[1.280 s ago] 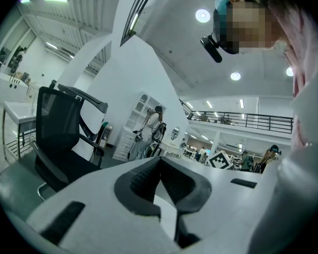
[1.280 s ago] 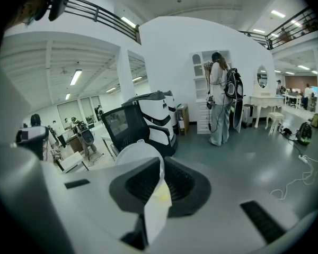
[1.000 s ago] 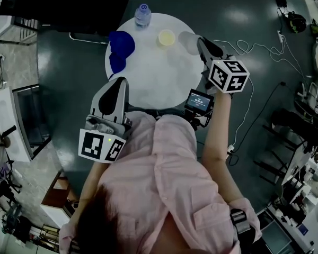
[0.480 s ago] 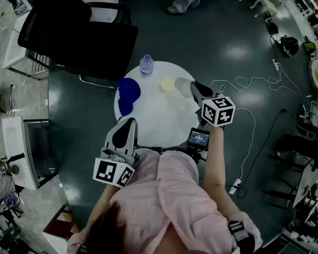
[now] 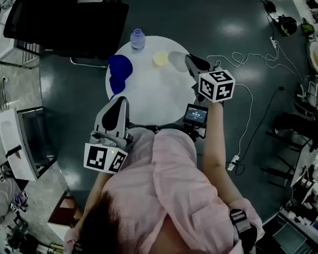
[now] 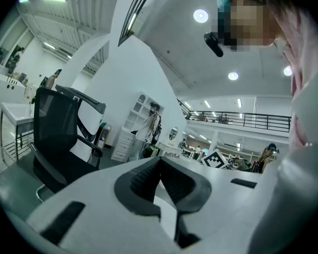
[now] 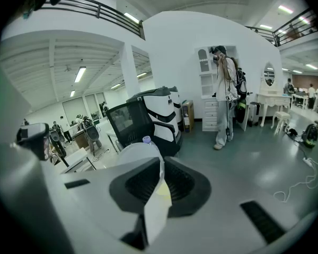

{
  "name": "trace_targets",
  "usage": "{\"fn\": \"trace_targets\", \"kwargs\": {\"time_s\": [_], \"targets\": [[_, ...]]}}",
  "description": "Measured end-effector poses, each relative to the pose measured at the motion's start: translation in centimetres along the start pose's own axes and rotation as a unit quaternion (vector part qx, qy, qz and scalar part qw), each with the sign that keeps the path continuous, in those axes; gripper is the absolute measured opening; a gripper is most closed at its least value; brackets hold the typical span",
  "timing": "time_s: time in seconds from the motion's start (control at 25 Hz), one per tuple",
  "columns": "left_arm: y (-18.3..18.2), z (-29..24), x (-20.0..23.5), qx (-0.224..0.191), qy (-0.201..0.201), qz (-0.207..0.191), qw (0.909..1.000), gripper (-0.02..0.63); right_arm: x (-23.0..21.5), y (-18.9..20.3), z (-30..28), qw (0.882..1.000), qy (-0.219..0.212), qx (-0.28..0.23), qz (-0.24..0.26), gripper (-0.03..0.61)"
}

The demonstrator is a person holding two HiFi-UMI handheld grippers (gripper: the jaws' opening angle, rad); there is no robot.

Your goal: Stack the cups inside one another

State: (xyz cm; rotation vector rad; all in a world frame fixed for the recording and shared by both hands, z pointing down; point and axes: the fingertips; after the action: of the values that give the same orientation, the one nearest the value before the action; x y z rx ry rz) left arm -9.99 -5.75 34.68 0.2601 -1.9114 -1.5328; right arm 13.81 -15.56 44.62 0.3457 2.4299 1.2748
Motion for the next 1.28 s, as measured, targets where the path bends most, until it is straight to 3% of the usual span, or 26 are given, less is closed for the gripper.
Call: {"fn": "trace_targets", "kwargs": {"time_s": [1.28], "targets": [[1.1,-0.1,1.1,0.011,-0.024,0.024,0.9994,0.017,0.3,2.4,-4.6,0.996,-0.036,0.078,0.027,0.044]]}}
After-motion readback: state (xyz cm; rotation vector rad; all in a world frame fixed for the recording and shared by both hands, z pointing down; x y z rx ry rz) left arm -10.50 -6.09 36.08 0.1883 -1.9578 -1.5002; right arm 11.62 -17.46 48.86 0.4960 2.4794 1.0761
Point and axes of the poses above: the fingertips, and each gripper's own axes: z backward along the fingers, x to its left, y out of its underside, and after that the axes turned 3 degrees about -y, right-handed
